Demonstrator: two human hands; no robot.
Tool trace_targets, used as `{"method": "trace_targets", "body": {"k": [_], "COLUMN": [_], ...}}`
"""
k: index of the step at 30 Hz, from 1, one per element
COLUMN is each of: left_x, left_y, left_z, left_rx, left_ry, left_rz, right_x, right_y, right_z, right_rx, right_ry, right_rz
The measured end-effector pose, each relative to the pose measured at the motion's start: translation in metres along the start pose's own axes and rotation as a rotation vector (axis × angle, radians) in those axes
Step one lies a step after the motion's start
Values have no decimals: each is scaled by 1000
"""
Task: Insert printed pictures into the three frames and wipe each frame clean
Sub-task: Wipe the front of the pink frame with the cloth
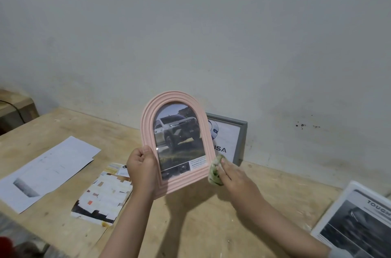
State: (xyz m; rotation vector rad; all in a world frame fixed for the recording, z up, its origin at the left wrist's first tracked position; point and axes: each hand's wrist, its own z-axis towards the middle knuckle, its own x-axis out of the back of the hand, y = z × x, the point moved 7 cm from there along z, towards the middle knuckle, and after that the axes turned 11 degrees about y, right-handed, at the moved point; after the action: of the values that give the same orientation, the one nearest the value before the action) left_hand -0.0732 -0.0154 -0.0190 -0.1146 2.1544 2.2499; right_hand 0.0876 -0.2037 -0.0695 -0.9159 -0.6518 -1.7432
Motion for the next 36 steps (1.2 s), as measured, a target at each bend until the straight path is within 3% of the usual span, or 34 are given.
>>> {"method": "trace_targets", "body": {"k": [3, 8, 10, 15, 20, 28, 32, 36], "left_x": [2, 1, -5, -17, -17, -13, -3, -2], "left_y": [1, 6, 3, -6, -19, -29, -26, -32], "left_z": [8, -2, -13, -22, -15, -20, -19, -16], "left_rx": [-6, 49, 131, 224, 271, 326, 279, 343], "left_ry": [40, 42, 24, -46, -16, 24, 6, -44], "left_rz": [17, 1, -47, -86, -113, -157, -82, -153], "right_x": [-1, 19, 16, -27, -27, 0, 5, 22], "right_y": [17, 40, 38, 14, -23, -88, -104, -75], "right_z": [-11, 2, 12, 17, 11, -2, -1, 22], "right_rx": [-55, -387, -483, -559, -502, -574, -591, -556], "right_ry": [-69, 233, 254, 27, 134, 116, -117, -241], "right_rz": [19, 411, 455, 490, 463, 1019, 1363, 1431]}}
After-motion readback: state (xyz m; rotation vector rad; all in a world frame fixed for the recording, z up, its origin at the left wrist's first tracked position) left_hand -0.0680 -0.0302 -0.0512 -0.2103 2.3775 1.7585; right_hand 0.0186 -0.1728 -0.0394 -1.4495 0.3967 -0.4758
